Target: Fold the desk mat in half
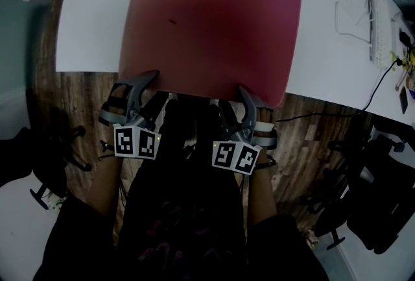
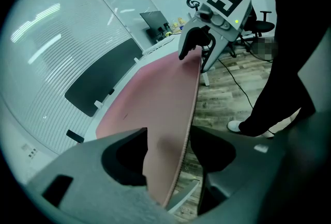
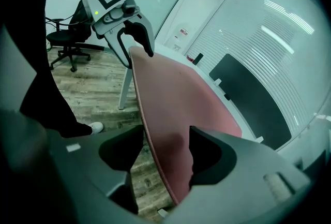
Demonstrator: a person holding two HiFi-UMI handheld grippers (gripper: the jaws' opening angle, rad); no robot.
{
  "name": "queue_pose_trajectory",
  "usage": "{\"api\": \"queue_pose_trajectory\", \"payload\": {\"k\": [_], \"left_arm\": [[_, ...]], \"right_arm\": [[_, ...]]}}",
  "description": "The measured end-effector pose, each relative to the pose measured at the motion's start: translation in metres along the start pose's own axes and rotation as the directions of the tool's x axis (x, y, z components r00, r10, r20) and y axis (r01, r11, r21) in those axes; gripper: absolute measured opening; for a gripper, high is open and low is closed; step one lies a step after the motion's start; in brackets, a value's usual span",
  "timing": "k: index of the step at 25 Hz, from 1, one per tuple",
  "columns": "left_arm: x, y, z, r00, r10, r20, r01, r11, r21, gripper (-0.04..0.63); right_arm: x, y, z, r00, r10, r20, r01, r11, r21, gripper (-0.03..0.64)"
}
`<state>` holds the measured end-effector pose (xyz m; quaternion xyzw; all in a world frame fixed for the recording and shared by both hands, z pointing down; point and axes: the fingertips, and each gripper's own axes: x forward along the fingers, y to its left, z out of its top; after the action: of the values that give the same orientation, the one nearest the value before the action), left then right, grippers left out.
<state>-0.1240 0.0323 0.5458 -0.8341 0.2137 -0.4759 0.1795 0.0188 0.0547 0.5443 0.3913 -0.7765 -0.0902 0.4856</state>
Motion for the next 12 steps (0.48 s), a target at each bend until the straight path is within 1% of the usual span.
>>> {"api": "queue_pose_trajectory", "payload": {"k": [3,5,12], "left_arm": [[-0.003,0.001,0.002,1.000,-0.002,0.009,0.002,1.000,-0.009,0.241],[-0.005,0.001,0.005,1.000,-0.007,0.015,0.007,1.000,-0.004,0.224],[-0.011,-0.003,0.011,0.999,-0.039,0.025,0.038,0.999,0.028,0.114]], "right_arm": [[-0.001,0.000,0.002,1.000,0.011,0.003,-0.011,1.000,-0.004,0.264],[-0.004,0.000,0.004,1.000,0.019,0.010,-0.019,1.000,-0.015,0.241],[-0.013,0.003,0.011,0.998,0.048,0.042,-0.047,0.998,-0.028,0.143]]}}
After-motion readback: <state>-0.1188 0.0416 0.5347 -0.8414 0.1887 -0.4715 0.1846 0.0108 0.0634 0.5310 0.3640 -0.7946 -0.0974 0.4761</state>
